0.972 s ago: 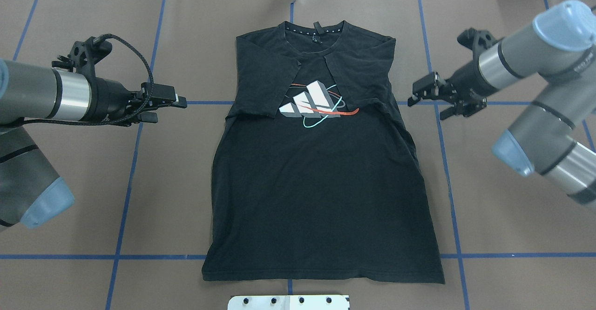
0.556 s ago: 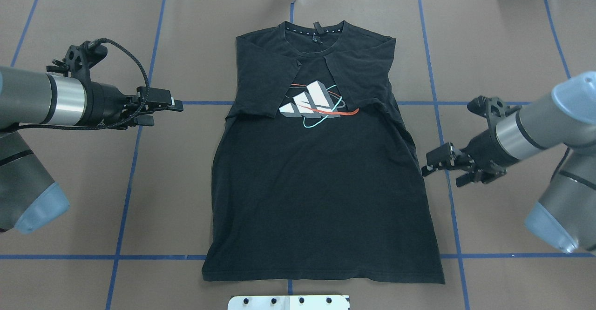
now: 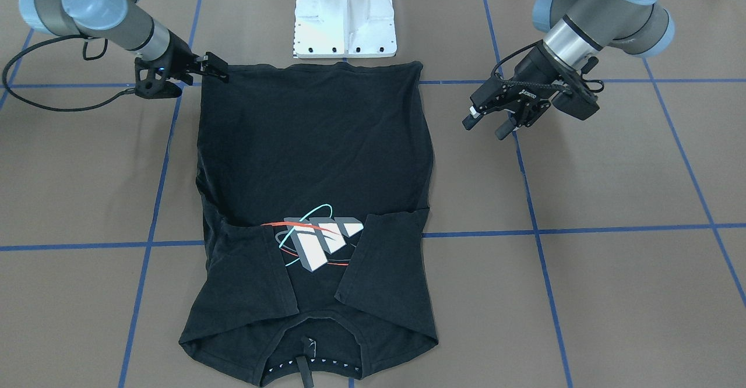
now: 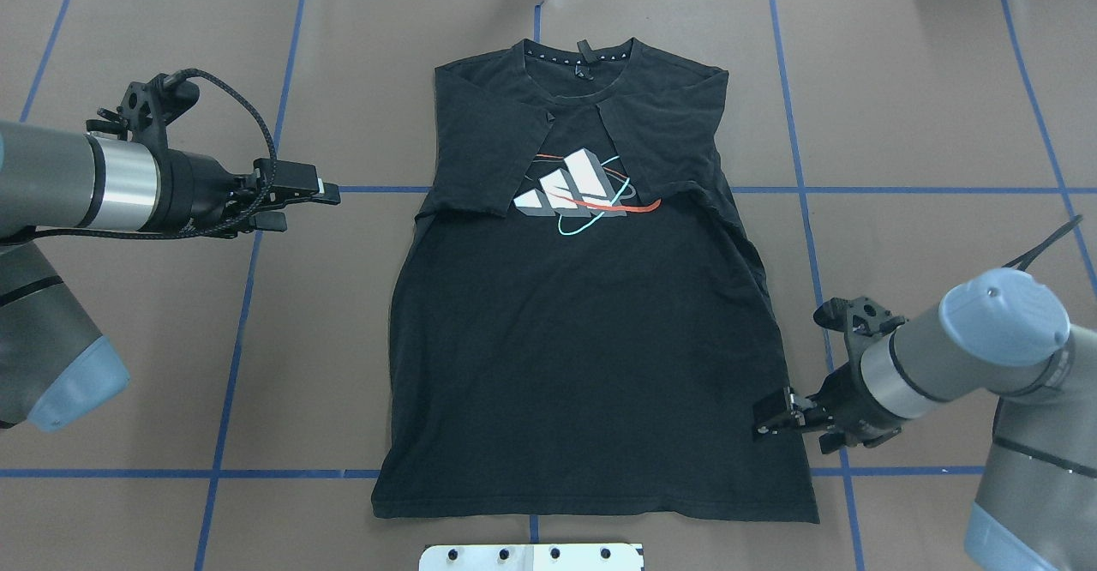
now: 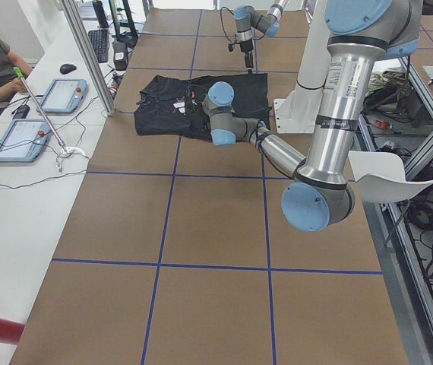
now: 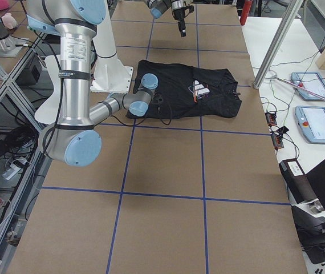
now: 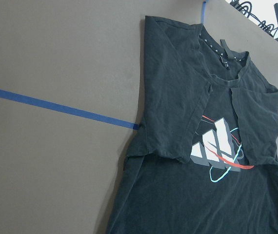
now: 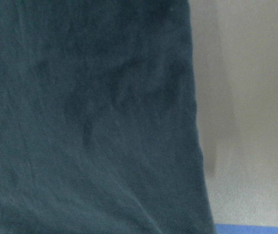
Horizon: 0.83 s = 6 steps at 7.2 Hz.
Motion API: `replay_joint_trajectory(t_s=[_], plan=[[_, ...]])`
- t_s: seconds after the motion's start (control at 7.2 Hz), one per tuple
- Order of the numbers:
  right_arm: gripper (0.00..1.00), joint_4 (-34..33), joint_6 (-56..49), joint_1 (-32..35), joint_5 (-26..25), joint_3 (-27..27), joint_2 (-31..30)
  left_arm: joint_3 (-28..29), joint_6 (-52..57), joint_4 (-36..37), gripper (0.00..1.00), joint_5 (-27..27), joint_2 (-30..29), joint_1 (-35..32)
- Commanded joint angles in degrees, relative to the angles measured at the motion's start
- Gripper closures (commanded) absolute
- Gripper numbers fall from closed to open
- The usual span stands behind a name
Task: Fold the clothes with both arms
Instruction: 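Move the right gripper to the hem corner nearest the robot while the left arm withdraws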
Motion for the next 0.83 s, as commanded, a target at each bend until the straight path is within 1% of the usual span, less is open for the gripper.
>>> replay_joint_trajectory(t_s=[0.0, 0.28, 0.69], plan=[[0.00, 0.04, 0.56, -3.55, -1.57, 2.31, -2.73, -0.04, 0.08, -0.01, 0.01, 0.07, 0.17, 0.02], [0.00, -0.05, 0.56, -4.78, -1.57, 2.41, -3.80, -0.04, 0.00, -0.09, 0.01, 0.07, 0.00, 0.02], [0.01, -0.22, 1.08, -6.10, -1.57, 0.74, -2.93, -0.04, 0.00, -0.09, 0.01, 0.24, -0.18, 0.10]])
